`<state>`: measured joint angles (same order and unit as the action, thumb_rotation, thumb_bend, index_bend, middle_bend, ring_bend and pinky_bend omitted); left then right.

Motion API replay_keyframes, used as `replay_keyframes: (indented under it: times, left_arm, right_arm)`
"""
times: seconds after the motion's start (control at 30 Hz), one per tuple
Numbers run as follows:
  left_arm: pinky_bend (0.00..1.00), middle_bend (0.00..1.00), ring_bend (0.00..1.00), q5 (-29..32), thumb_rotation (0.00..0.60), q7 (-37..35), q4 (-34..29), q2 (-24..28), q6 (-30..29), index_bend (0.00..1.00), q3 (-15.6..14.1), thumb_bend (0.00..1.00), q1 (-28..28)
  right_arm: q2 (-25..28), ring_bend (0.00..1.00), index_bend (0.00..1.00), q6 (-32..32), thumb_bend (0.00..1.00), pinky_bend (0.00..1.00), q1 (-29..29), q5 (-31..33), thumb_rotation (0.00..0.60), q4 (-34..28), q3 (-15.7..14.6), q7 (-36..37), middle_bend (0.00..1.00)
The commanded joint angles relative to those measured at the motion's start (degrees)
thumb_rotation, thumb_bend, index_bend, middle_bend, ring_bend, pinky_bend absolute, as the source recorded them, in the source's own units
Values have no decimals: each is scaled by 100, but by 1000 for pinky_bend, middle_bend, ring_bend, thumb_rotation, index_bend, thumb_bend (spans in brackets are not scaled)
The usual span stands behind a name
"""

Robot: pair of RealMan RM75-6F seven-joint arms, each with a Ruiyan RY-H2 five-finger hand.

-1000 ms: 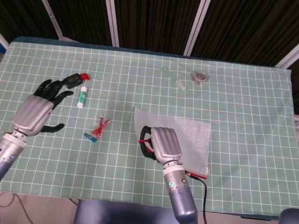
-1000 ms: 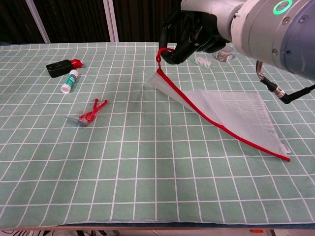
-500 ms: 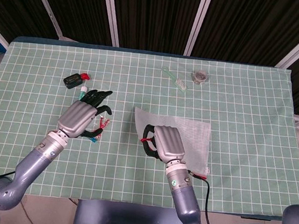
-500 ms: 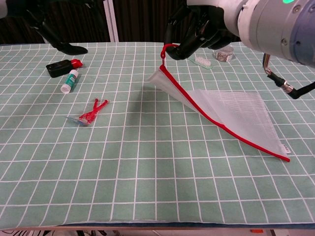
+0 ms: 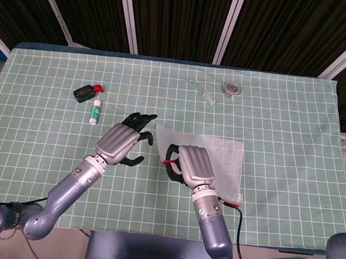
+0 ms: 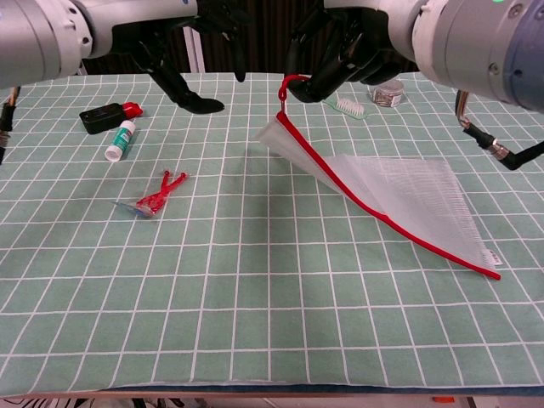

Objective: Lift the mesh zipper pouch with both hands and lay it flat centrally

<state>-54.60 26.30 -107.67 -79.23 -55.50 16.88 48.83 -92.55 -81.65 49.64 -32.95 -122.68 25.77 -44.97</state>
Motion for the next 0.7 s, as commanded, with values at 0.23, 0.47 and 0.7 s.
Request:
replay_keyframes:
  times: [0.23,0.47,0.7]
  left_arm:
    - [0,3,0,335,600,101,176,-381,-12,456,2,311,368]
    - [0,4,0,601,600,103,273,-611,-38,459,19,317,565]
    - [0,5,0,670,600,113,344,-792,-139,469,23,340,721]
  right_arm:
    - [108,1000,681,-44,713,1000,60,58,600,-15,-22,111,1000]
    - [185,1000,681,-61,712,1000,85,98,600,-47,-45,204,1000]
    - [278,1000,681,-73,713,1000,98,127,600,-90,-85,305,1000]
